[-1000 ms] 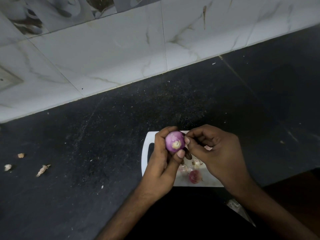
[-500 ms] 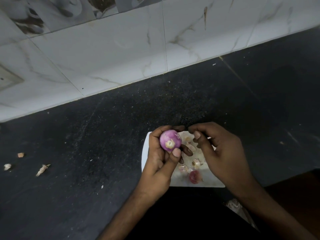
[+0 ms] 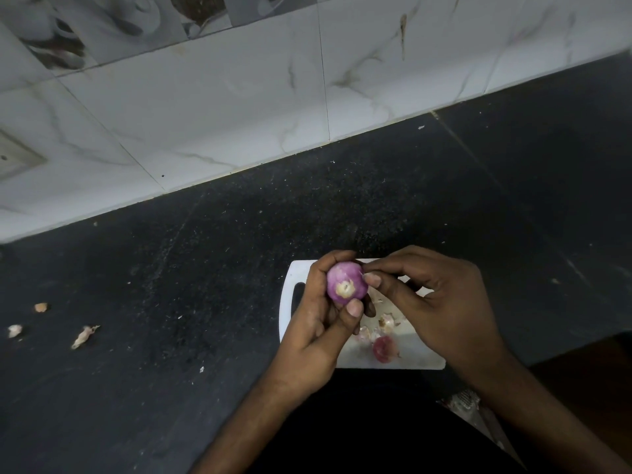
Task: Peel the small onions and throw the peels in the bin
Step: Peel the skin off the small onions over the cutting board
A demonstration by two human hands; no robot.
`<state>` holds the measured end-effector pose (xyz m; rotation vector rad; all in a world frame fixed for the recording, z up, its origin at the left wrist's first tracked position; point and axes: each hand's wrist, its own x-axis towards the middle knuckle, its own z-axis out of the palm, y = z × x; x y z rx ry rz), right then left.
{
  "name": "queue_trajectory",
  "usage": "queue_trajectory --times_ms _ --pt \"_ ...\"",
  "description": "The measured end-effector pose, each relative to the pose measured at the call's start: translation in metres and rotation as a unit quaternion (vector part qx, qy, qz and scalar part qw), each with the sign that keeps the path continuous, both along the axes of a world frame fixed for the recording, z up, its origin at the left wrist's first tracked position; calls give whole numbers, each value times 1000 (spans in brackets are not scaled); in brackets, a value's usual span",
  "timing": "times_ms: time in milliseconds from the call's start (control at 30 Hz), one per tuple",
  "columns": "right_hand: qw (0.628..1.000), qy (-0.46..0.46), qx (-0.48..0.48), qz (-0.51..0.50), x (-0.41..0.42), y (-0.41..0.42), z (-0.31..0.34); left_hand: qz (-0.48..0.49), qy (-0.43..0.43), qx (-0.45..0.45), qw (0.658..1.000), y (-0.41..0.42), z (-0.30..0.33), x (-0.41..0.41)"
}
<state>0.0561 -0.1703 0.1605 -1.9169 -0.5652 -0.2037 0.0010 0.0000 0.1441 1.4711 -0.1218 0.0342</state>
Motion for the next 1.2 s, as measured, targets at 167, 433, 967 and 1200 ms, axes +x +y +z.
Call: queue_trajectory --times_ms 167,433,967,1200 --pt "1000 -8 7 25 -1 -5 0 -16 7 -7 1000 1 2 -2" --pt "999 31 45 1 -1 -2 -8 -30 -13 37 999 -1 2 -3" --pt "997 63 19 -42 -5 8 -10 -28 38 -147 988 -5 4 2" --pt "995 88 -14 -37 -4 4 -8 -8 45 -209 977 -3 2 4"
